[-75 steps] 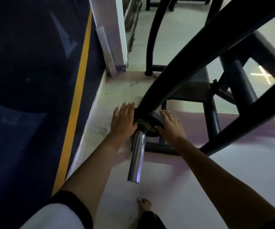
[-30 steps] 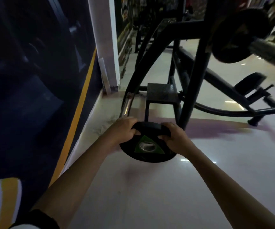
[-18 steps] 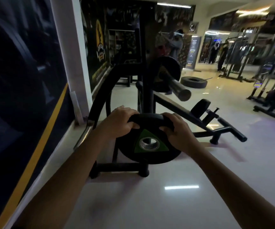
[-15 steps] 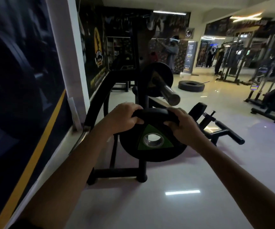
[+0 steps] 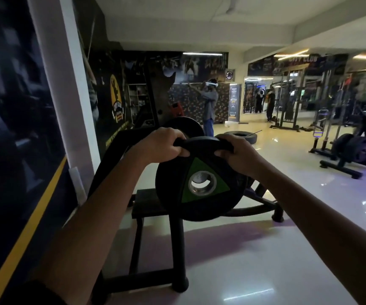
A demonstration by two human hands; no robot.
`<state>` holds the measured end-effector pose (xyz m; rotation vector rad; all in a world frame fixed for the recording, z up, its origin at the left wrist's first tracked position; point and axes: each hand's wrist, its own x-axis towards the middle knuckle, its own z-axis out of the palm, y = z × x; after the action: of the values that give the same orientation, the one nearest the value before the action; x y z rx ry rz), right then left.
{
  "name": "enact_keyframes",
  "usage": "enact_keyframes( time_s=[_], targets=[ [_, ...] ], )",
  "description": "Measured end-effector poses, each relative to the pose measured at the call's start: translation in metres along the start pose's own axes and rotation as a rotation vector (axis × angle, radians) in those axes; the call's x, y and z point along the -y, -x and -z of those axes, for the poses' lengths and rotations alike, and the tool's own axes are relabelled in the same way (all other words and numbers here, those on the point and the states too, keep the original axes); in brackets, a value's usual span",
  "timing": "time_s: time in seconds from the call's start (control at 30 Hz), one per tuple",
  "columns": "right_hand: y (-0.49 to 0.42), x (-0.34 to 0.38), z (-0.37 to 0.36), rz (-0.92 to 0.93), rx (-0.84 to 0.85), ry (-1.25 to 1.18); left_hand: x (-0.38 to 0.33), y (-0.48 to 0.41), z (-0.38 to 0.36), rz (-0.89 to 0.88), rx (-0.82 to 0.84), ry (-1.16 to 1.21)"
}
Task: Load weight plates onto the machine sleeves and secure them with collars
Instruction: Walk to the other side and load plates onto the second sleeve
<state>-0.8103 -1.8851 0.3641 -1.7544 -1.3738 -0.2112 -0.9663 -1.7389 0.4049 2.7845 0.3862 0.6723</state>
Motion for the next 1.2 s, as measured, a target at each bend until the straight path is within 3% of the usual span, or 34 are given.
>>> enact_keyframes(
  time_s=[0.23,0.57,0.63,0.73,0.93,1.07,1.2],
  targets=[
    [-0.019,-0.021,-0.002,0.081,0.051,-0.062,0.021,-0.023,0.011,-0.042,0.098,0.021],
    [-0.064,-0.046,-0.022,0.095,0.031,-0.013,0.05,-0.057,0.0,-0.007,0.044,0.013],
    [-0.079,-0.054,-0.031,0.078,0.014,0.043,0.064,-0.066,-0.012,0.017,-0.028,0.052],
    [-0.09,-0.068,-0.052,0.095,-0.094,0.144,0.084,-0.071,-0.052,-0.058,-0.318,0.077],
    [-0.096,-0.103,-0.096,0.32,-0.413,0.542,0.106,-0.085,-0.121,-0.099,-0.682,-0.434],
    [-0.118,-0.125,-0.106,0.466,-0.452,0.762,0.128,-0.11,-0.128,-0.1,-0.746,-0.531],
    [-0.143,-0.146,-0.117,0.492,-0.454,0.818,0.149,-0.135,-0.136,-0.078,-0.755,-0.551]
  ],
)
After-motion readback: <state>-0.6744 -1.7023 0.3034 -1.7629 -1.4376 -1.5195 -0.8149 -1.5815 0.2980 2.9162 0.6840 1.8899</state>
